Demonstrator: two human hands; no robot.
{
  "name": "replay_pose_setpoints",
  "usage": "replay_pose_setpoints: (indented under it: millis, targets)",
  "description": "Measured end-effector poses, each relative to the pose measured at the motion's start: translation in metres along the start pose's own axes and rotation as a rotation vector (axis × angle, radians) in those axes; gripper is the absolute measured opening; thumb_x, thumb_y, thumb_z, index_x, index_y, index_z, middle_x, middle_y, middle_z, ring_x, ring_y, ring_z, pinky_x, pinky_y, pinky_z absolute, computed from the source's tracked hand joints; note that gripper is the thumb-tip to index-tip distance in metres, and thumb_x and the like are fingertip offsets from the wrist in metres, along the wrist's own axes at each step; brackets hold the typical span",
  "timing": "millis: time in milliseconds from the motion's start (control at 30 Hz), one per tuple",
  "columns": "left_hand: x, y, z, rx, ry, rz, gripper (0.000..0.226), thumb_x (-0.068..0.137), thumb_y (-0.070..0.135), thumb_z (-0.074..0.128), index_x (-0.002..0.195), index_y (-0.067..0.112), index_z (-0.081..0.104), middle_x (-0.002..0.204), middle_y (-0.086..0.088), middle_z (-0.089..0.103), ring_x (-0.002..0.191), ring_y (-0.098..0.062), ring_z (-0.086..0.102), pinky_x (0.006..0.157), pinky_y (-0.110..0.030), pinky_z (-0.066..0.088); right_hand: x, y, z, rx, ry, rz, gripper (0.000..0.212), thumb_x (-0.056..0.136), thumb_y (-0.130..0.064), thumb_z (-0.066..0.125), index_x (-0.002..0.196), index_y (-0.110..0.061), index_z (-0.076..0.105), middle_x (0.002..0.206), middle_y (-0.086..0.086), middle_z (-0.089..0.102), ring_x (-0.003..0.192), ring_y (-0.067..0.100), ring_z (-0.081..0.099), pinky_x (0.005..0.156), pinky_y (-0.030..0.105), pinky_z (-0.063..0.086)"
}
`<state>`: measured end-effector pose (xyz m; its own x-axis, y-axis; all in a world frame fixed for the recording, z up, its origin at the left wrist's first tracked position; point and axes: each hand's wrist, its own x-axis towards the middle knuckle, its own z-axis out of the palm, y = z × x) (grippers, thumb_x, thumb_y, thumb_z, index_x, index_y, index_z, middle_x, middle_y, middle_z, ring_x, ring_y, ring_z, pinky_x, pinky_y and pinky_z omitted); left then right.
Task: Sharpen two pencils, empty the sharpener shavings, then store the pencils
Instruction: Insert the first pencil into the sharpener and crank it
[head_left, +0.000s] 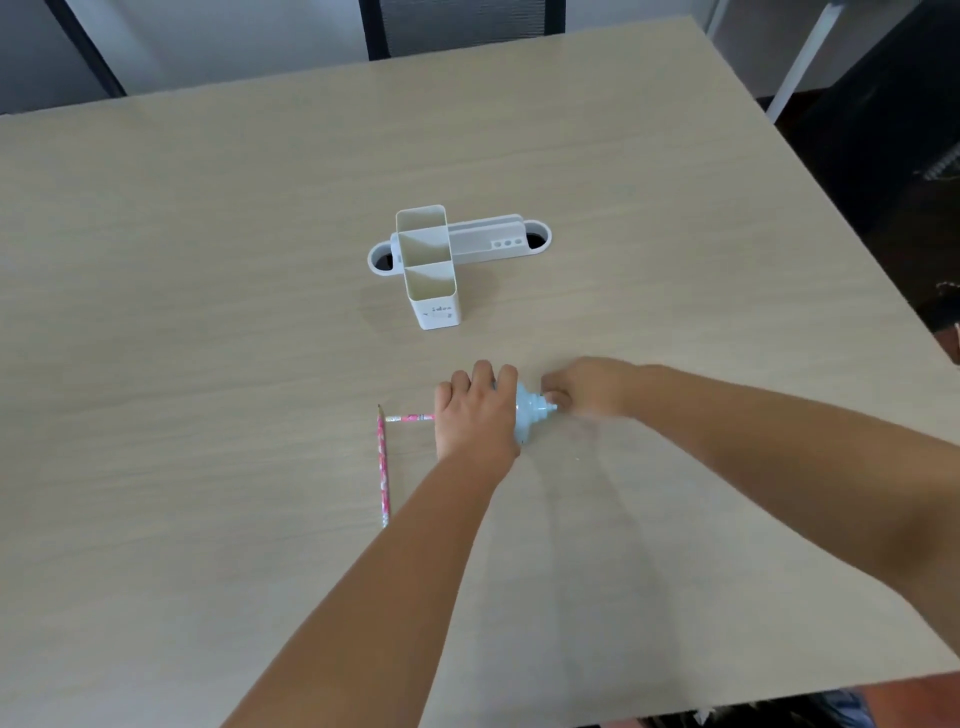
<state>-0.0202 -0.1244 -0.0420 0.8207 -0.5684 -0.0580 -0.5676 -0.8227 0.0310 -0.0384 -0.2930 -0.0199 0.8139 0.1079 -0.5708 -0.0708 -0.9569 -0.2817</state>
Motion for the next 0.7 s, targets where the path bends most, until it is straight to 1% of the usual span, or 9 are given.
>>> replay_pose_setpoints:
  millis: [67, 133, 233, 333, 400, 467, 533, 633, 700]
  targets:
    - [0.001, 0.000, 0.003, -0.011, 0.024, -0.021, 0.068, 0.051, 0.021, 0.082, 0.110, 0.019, 0.047, 0.100, -0.003, 0.051, 0.086, -0.027, 0.051, 0.073, -0.033, 0.029, -0.022, -0.011, 0.015, -0.028, -0.195, -0.079, 0.021, 0.098, -0.024, 0.034, 0.086, -0.022, 0.050, 0.088, 0.001, 0.050, 0.078, 0.018, 0.043, 0.066, 0.027, 0.029]
    - [0.001, -0.001, 0.005, -0.005, 0.020, -0.001, 0.068, 0.053, 0.020, 0.081, 0.111, 0.019, 0.045, 0.102, -0.003, 0.050, 0.088, -0.027, 0.051, 0.074, -0.034, 0.031, -0.039, -0.008, -0.004, 0.110, -0.301, -0.117, 0.022, 0.095, -0.022, 0.039, 0.076, -0.023, 0.052, 0.085, 0.000, 0.053, 0.074, 0.014, 0.045, 0.068, 0.028, 0.037]
    - [0.001, -0.003, 0.002, 0.006, 0.008, 0.026, 0.069, 0.057, 0.022, 0.080, 0.114, 0.019, 0.042, 0.105, -0.003, 0.048, 0.091, -0.027, 0.050, 0.076, -0.034, 0.031, -0.028, 0.007, -0.045, 0.159, -0.108, -0.061, 0.025, 0.095, -0.032, 0.041, 0.079, -0.027, 0.059, 0.084, -0.002, 0.056, 0.075, 0.016, 0.049, 0.071, 0.031, 0.042]
    - [0.000, -0.002, 0.002, 0.014, 0.005, 0.025, 0.072, 0.055, 0.023, 0.082, 0.115, 0.020, 0.042, 0.105, -0.003, 0.049, 0.091, -0.027, 0.050, 0.076, -0.034, 0.032, -0.001, 0.011, -0.030, 0.103, 0.006, -0.003, 0.028, 0.097, -0.029, 0.037, 0.083, -0.016, 0.057, 0.078, -0.002, 0.052, 0.082, 0.023, 0.050, 0.070, 0.032, 0.037]
    - [0.000, -0.002, 0.001, -0.003, 0.012, 0.011, 0.072, 0.054, 0.023, 0.082, 0.114, 0.020, 0.043, 0.104, -0.002, 0.049, 0.090, -0.026, 0.050, 0.076, -0.034, 0.031, 0.002, 0.003, -0.003, 0.040, -0.085, 0.007, 0.025, 0.097, -0.025, 0.036, 0.077, -0.018, 0.049, 0.071, -0.006, 0.045, 0.083, 0.024, 0.047, 0.068, 0.028, 0.035]
    - [0.001, -0.002, 0.002, -0.016, 0.010, 0.006, 0.071, 0.054, 0.021, 0.081, 0.114, 0.020, 0.044, 0.104, -0.002, 0.049, 0.090, -0.026, 0.050, 0.077, -0.034, 0.032, -0.010, -0.005, 0.011, 0.017, -0.282, -0.021, 0.021, 0.095, -0.023, 0.038, 0.079, -0.018, 0.050, 0.072, -0.007, 0.043, 0.080, 0.020, 0.045, 0.063, 0.017, 0.035]
    - [0.001, -0.003, 0.002, -0.009, 0.005, 0.015, 0.070, 0.056, 0.022, 0.080, 0.115, 0.019, 0.043, 0.105, -0.003, 0.049, 0.091, -0.026, 0.049, 0.079, -0.034, 0.032, -0.026, -0.008, -0.001, 0.126, -0.422, -0.034, 0.021, 0.091, -0.025, 0.041, 0.077, -0.021, 0.056, 0.071, -0.009, 0.047, 0.071, 0.016, 0.046, 0.062, 0.020, 0.037]
    - [0.001, -0.003, 0.000, -0.011, -0.017, 0.029, 0.071, 0.060, 0.026, 0.080, 0.119, 0.019, 0.040, 0.108, -0.003, 0.047, 0.094, -0.026, 0.048, 0.081, -0.034, 0.031, -0.029, 0.002, -0.037, 0.302, -0.232, -0.005, 0.025, 0.092, -0.025, 0.043, 0.077, -0.023, 0.063, 0.061, -0.008, 0.046, 0.059, 0.014, 0.042, 0.057, 0.026, 0.036]
    - [0.000, -0.003, 0.000, -0.005, -0.019, 0.031, 0.071, 0.061, 0.027, 0.080, 0.119, 0.019, 0.040, 0.108, -0.003, 0.046, 0.094, -0.026, 0.048, 0.081, -0.034, 0.032, -0.016, 0.007, -0.047, 0.233, -0.046, 0.010, 0.025, 0.096, -0.028, 0.042, 0.082, -0.023, 0.062, 0.065, -0.010, 0.048, 0.065, 0.015, 0.046, 0.059, 0.026, 0.035]
